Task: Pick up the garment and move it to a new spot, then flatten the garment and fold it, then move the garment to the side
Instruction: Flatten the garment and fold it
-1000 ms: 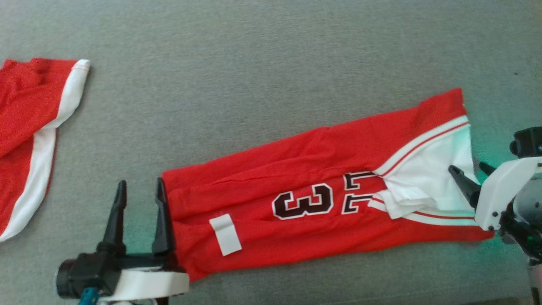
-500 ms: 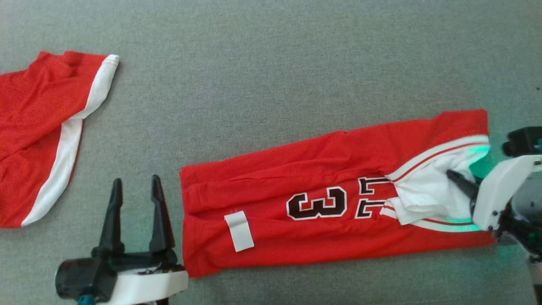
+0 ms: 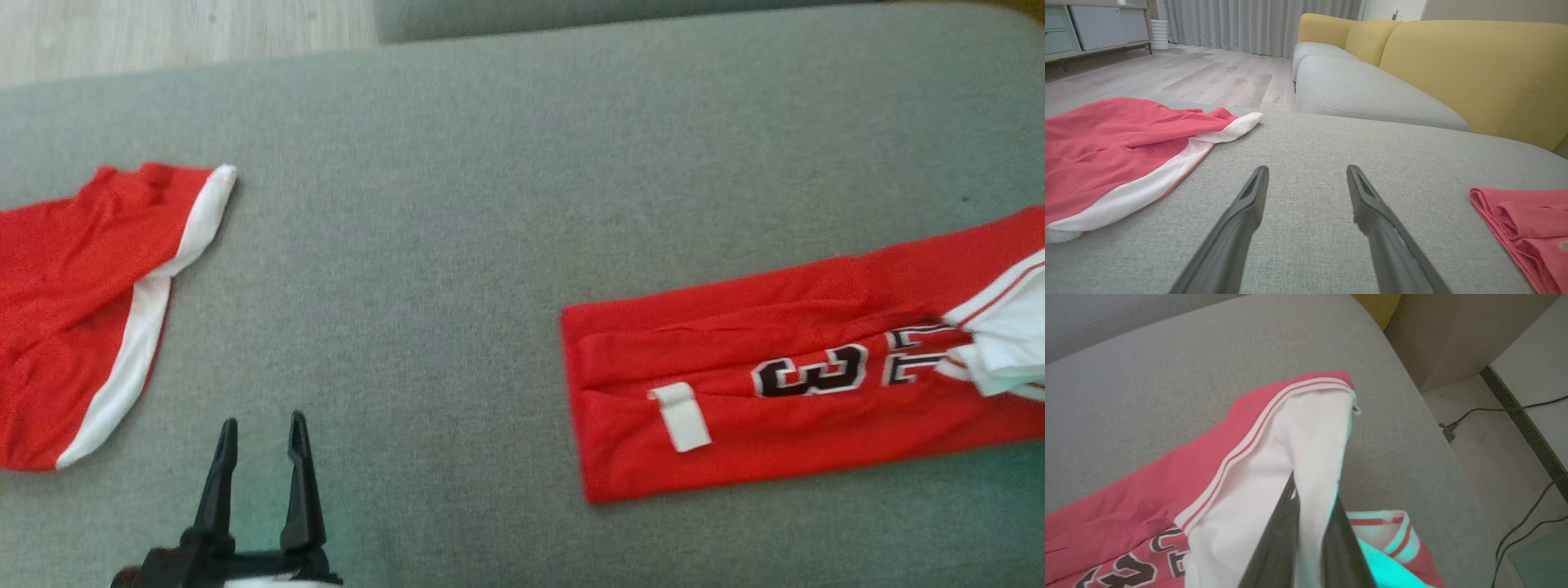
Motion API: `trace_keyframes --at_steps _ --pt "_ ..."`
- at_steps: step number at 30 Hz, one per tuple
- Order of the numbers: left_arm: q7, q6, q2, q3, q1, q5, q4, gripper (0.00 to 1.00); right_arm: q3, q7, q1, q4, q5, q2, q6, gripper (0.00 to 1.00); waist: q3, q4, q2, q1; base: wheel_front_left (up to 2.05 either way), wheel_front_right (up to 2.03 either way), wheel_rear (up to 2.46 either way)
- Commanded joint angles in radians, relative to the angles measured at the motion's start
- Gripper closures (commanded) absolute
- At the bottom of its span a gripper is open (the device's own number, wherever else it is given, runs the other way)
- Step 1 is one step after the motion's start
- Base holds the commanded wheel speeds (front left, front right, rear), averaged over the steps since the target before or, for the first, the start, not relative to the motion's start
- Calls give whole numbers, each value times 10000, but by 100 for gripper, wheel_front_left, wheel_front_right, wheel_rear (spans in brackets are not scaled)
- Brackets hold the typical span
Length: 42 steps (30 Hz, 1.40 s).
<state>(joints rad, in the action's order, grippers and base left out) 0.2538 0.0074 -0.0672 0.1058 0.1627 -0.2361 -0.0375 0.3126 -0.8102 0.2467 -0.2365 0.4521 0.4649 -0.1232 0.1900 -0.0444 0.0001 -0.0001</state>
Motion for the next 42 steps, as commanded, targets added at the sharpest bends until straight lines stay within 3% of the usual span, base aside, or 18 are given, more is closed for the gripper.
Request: trace_keyframes --at_steps 1,9,16,22,28,42 --pt "79 -96 102 -444 14 134 177 0 125 -168 213 750 -47 465 -75 100 -380 -93 -1 1 0 0 0" --pt "79 -144 163 -474 178 -1 62 0 -1094 -1123 45 2864 887 -193 -75 100 -664 -170 -1 1 0 0 0" --pt "80 35 167 -290 192 -303 0 0 -3250 -1435 -947 4200 1354 -1416 -75 100 -712 -78 -1 1 0 0 0" --pt "80 146 168 -165 172 -384 -117 0 -4725 -496 -1554 3711 1085 -2760 -75 100 -789 2 -1 1 0 0 0" --pt "80 192 169 -68 207 -382 -191 0 -5104 971 -1433 2710 466 -3737 -75 100 -849 38 -1 1 0 0 0" --pt "80 222 169 256 219 -337 -485 0 -5553 2815 -571 1590 642 -4142 -75 100 -791 -20 -1 1 0 0 0"
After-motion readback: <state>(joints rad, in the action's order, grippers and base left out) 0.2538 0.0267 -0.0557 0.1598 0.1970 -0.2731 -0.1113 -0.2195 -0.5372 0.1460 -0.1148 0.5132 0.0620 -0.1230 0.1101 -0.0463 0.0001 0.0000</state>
